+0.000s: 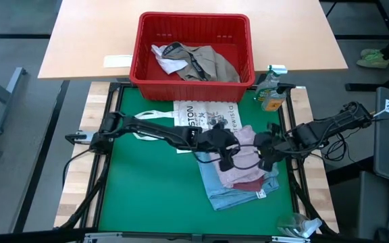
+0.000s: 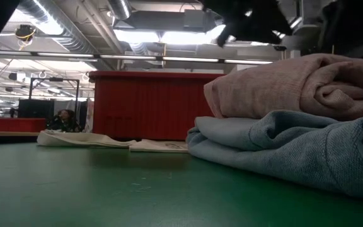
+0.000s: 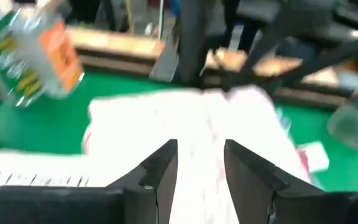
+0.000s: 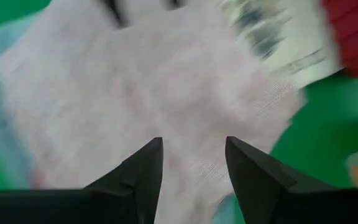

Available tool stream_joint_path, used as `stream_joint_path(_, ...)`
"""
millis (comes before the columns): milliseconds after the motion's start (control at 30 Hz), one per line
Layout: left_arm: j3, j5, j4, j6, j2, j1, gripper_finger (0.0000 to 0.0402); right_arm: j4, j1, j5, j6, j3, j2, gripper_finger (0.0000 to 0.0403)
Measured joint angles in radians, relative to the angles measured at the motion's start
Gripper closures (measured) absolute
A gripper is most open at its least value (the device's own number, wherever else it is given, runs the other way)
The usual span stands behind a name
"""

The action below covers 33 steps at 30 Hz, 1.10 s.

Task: Fold Laundry from Bin
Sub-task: Fold the pink shirt from the red laundry basket

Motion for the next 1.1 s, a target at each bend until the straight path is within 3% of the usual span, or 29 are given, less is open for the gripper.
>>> stream_joint_path(167, 0.000, -0.086, -0.230, -0.014, -0.035, -0.022, 0.0276, 0.031, -0.028, 0.161, -0.018, -0.043, 0.003, 0.0228)
stream_joint_path(567, -0.004, -0.256, -0.577, -0.166, -0.035, -0.037, 0.0276, 0.234, -0.282, 0.153, -0.164, -0.213, 0.003, 0.0228)
stream_joint_path(867, -0.167, -0.290, -0.526, -0.250, -0.031, 0.002, 0.0276, 0.278, -0.476, 0.085, -0.165, -0.343, 0.003, 0.0228)
stream_joint_path(1100, -0.291, -0.287, -0.387, -0.251, -0.030, 0.006, 0.0276, 0.345, -0.521, 0.019, -0.184, -0.434, 0.003, 0.0228)
